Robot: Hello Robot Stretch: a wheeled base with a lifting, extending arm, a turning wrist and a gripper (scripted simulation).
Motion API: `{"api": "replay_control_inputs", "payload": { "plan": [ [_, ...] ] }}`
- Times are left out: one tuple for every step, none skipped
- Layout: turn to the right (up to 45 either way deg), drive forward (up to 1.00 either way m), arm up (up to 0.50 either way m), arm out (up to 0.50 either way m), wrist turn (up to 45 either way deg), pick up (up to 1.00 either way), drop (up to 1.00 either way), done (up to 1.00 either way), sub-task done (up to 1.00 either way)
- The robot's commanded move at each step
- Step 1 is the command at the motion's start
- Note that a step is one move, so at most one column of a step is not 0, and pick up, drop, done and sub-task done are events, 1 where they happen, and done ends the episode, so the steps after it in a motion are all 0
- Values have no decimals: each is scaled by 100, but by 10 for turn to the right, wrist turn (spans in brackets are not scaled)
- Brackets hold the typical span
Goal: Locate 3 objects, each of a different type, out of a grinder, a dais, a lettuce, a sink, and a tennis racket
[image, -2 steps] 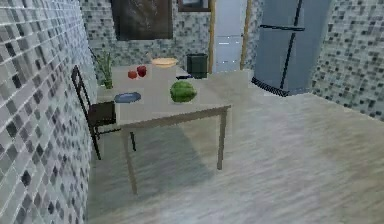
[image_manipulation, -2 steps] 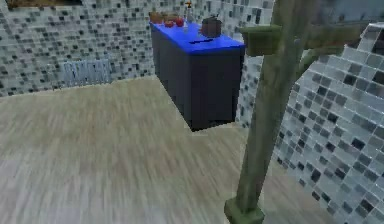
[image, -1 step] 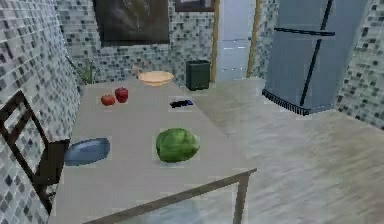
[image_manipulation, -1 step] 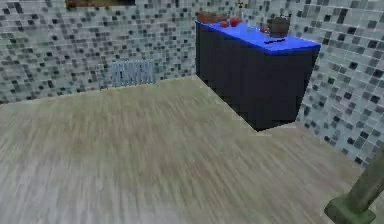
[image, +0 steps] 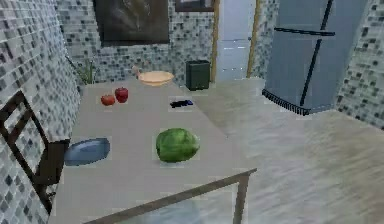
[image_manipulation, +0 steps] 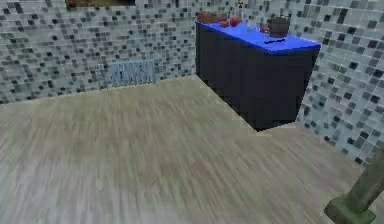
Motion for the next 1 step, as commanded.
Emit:
{"api": "replay_control_inputs", "payload": {
  "plan": [
    [450,0,0,0,0,0,0,0,0]
  ]
}}
